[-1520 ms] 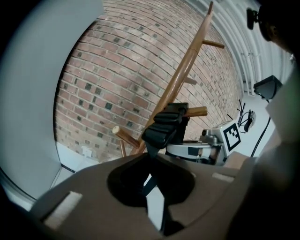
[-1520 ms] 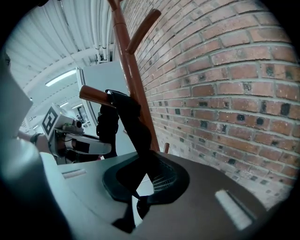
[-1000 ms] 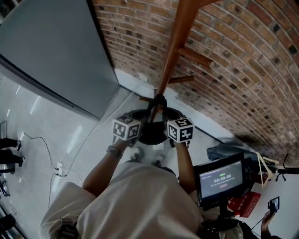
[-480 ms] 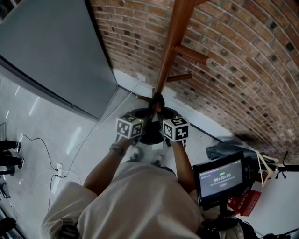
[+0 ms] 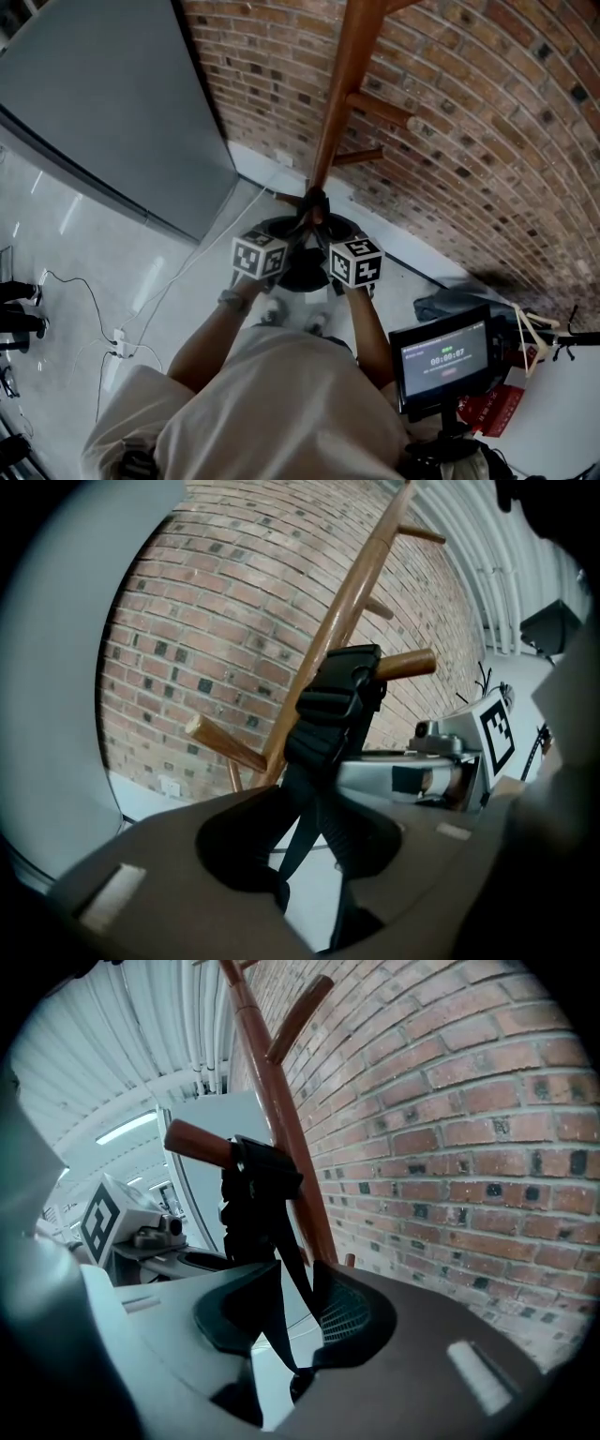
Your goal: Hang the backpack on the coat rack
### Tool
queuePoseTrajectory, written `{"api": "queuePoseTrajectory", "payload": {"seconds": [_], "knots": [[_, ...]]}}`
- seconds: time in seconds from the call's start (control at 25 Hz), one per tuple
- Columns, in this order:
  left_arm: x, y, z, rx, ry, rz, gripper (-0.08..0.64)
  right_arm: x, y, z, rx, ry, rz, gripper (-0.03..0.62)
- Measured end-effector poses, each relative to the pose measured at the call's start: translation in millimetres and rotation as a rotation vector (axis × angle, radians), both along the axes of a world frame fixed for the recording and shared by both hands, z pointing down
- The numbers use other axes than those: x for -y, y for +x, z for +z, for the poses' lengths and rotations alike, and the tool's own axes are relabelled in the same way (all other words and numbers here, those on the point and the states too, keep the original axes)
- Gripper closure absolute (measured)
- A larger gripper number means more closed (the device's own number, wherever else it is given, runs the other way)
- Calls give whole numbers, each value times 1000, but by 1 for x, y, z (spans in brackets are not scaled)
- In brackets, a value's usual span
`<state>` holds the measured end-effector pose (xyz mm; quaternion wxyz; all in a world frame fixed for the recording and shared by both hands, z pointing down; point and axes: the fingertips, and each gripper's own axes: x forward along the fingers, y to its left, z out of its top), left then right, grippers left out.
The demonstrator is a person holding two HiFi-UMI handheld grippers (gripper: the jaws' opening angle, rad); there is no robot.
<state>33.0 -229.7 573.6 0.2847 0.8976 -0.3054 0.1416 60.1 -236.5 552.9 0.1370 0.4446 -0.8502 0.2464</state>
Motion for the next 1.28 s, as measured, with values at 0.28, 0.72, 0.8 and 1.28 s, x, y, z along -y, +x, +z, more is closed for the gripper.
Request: {"api": "queuePoseTrajectory", "payload": {"seconds": [0.28,0.72,0.8,1.28], "knots": [[-1,-12,-13,102,75,45,403,-9,11,-16,-11,32,-5,439],[0,-42,-63,169,259,68,398,-14,50,-69,-18,105,52,439],[3,-47,-78,148,282,45,399,-14,56,-82,-29,136,63,442],[5,-50,-184,32,477,-11,455,-24,61,-184,-119,355,81,541]]}}
